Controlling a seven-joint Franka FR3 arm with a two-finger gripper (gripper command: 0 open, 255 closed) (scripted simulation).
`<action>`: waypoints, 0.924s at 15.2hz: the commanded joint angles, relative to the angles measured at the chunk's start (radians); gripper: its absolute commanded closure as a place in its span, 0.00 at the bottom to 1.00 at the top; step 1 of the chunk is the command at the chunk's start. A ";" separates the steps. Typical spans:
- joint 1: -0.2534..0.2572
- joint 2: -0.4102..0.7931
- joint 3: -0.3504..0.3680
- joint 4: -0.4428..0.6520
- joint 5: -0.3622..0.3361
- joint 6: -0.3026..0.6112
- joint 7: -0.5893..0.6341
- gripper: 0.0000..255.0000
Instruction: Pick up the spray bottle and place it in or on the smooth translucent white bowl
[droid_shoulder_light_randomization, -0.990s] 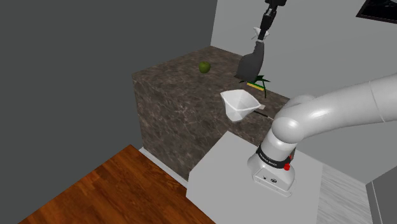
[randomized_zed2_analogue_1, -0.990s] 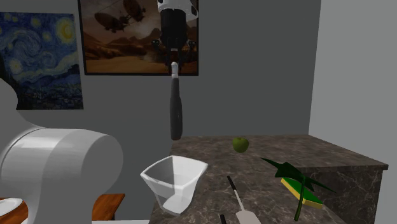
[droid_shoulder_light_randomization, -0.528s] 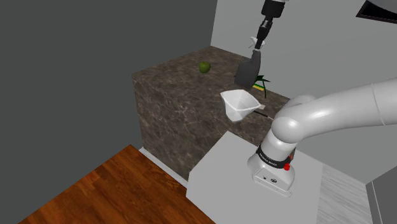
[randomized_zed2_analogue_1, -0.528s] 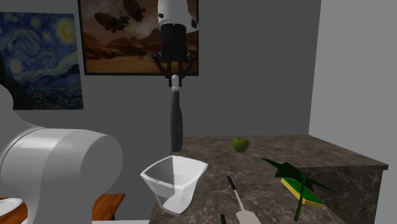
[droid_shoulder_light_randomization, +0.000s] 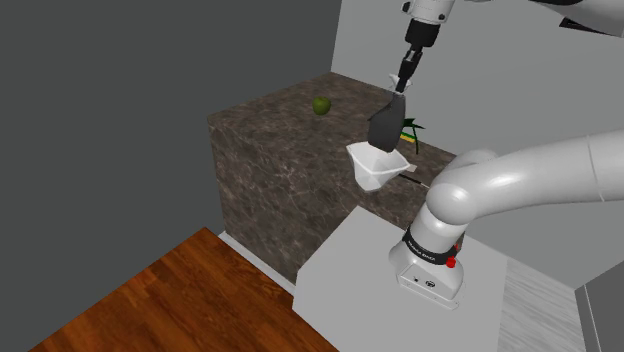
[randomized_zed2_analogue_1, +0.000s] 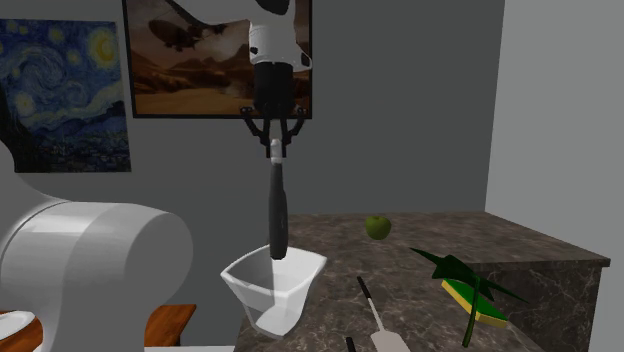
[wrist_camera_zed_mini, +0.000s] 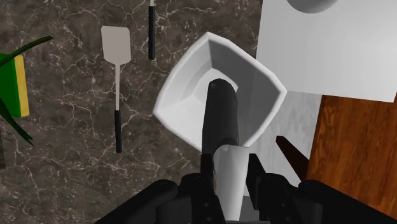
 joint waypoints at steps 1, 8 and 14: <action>-0.002 -0.009 -0.002 -0.032 -0.004 0.024 0.003 1.00; -0.007 -0.019 -0.010 -0.079 -0.011 0.061 0.005 1.00; -0.007 -0.019 -0.010 -0.079 -0.011 0.061 0.005 0.00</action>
